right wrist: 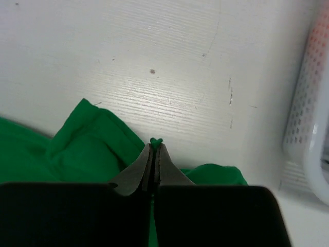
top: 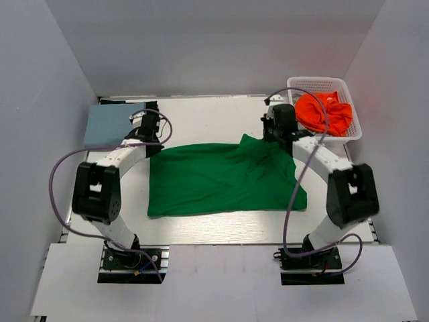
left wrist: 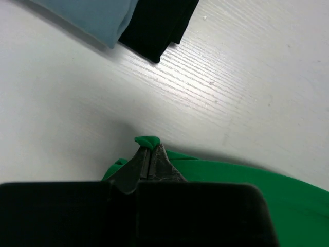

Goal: Fold and stack the t-shirts
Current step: Grap the side of the flattened tshirt furthest away from the robot with both arms, then fold the other side of the tshirt into a rectangle, then rotate the tshirt 90 degrees

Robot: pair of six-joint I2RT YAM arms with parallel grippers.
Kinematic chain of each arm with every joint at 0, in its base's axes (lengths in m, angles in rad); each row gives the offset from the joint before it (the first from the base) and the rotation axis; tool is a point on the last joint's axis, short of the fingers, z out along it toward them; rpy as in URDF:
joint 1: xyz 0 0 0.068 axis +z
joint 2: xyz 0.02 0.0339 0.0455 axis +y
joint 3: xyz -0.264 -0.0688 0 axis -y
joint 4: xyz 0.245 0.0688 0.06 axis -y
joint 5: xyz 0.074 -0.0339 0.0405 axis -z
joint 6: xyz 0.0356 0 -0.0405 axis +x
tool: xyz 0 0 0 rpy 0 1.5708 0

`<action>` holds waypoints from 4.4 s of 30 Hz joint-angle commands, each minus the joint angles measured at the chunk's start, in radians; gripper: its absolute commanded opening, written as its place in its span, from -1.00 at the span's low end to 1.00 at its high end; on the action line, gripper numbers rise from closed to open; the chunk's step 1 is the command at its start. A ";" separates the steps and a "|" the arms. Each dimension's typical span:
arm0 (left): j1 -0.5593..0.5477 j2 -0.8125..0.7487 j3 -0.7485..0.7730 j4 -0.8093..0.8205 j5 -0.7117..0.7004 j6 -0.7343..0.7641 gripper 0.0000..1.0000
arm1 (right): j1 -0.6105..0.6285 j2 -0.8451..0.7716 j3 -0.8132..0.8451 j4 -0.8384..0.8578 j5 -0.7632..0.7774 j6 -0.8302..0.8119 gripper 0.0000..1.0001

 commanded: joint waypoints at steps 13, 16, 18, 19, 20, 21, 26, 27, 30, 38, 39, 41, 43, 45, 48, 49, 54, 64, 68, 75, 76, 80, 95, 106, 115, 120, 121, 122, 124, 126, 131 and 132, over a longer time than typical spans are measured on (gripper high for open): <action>-0.011 -0.346 -0.318 0.174 0.180 0.028 -1.00 | 0.031 -0.460 -0.396 0.049 0.026 0.085 -1.00; -0.011 -0.392 -0.364 0.174 0.180 0.028 -1.00 | 0.034 -0.506 -0.440 0.037 0.031 0.097 -1.00; -0.011 -0.421 -0.394 0.174 0.171 0.028 -1.00 | 0.037 -0.522 -0.462 0.028 0.029 0.103 -1.00; -0.011 -0.421 -0.405 0.174 0.171 0.028 -1.00 | 0.040 -0.540 -0.477 0.025 0.032 0.110 -1.00; -0.011 -0.433 -0.424 0.174 0.171 0.019 -1.00 | 0.039 -0.545 -0.494 0.019 0.029 0.114 -1.00; -0.011 -0.433 -0.433 0.174 0.171 0.018 -1.00 | 0.040 -0.549 -0.503 0.015 0.026 0.120 -1.00; -0.011 -0.443 -0.450 0.038 0.180 -0.050 -0.59 | 0.048 -0.594 -0.619 -0.032 0.018 0.226 -0.49; -0.011 -0.452 -0.450 -0.005 0.156 -0.076 -0.46 | 0.048 -0.609 -0.635 -0.043 0.025 0.269 -0.45; -0.011 -0.504 -0.459 -0.177 0.099 -0.219 0.18 | 0.043 -0.733 -0.650 -0.188 0.040 0.320 -0.19; -0.011 -0.653 -0.430 -0.199 0.108 -0.255 1.00 | 0.050 -0.884 -0.640 -0.059 -0.208 0.357 0.81; -0.011 -0.653 -0.412 -0.176 0.128 -0.242 1.00 | 0.050 -0.824 -0.629 -0.035 -0.230 0.351 0.81; -0.011 -0.624 -0.387 -0.097 0.192 -0.203 1.00 | 0.054 -0.701 -0.573 0.042 -0.299 0.331 0.81; -0.011 -0.588 -0.364 -0.060 0.243 -0.175 1.00 | 0.060 -0.628 -0.516 0.077 -0.333 0.315 0.81; -0.011 -0.532 -0.332 -0.015 0.292 -0.152 1.00 | 0.065 -0.482 -0.444 0.121 -0.353 0.295 0.81; -0.011 -0.487 -0.310 0.010 0.319 -0.129 1.00 | 0.073 -0.327 -0.375 0.135 -0.380 0.288 0.81; -0.011 -0.463 -0.310 0.019 0.329 -0.129 1.00 | 0.076 -0.304 -0.365 0.134 -0.392 0.288 0.81; -0.011 -0.427 -0.301 0.019 0.341 -0.103 1.00 | 0.100 -0.213 -0.422 0.187 -0.419 0.277 0.81; -0.011 -0.360 -0.290 -0.012 0.300 -0.093 1.00 | 0.201 -0.457 -0.564 -0.063 -0.514 0.324 0.81; -0.011 -0.338 -0.257 -0.012 0.323 -0.057 1.00 | 0.198 -0.563 -0.540 -0.095 -0.456 0.308 0.81; -0.020 -0.268 -0.232 0.068 0.440 -0.037 1.00 | 0.191 -0.496 -0.476 -0.069 -0.157 0.363 0.81; -0.020 -0.255 -0.232 0.078 0.456 -0.026 1.00 | 0.191 -0.480 -0.462 -0.098 -0.096 0.367 0.81; -0.042 -0.186 -0.212 0.089 0.488 -0.026 1.00 | 0.183 -0.349 -0.391 -0.069 -0.034 0.372 0.81; -0.060 -0.134 -0.278 0.060 0.404 -0.026 1.00 | 0.180 -0.422 -0.607 -0.107 -0.164 0.505 0.81; -0.070 -0.172 -0.404 -0.039 0.376 -0.106 1.00 | 0.165 -0.143 -0.434 -0.083 -0.038 0.506 0.81; -0.140 -0.464 -0.663 -0.182 0.704 -0.245 1.00 | 0.122 0.297 0.012 0.164 -0.367 0.256 0.81; -0.198 -0.553 -0.709 -0.250 0.787 -0.219 1.00 | 0.120 0.544 0.447 -0.073 -0.574 -0.021 0.81; -0.218 -0.553 -0.733 -0.198 0.818 -0.219 1.00 | 0.117 0.593 0.480 -0.104 -0.572 -0.062 0.81; -0.230 -0.553 -0.734 -0.172 0.865 -0.219 1.00 | 0.119 0.601 0.539 -0.107 -0.572 -0.083 0.81; -0.266 -0.562 -0.731 -0.141 0.876 -0.210 1.00 | 0.119 0.594 0.569 -0.115 -0.577 -0.088 0.81; -0.287 -0.573 -0.705 -0.141 0.858 -0.199 1.00 | 0.126 0.571 0.584 -0.120 -0.578 -0.091 0.81; -0.353 -0.625 -0.573 -0.152 0.782 -0.147 1.00 | 0.134 0.440 0.561 -0.087 -0.571 -0.062 0.81; -0.353 -0.625 -0.550 -0.183 0.751 -0.147 1.00 | 0.137 0.425 0.549 -0.086 -0.558 -0.036 0.81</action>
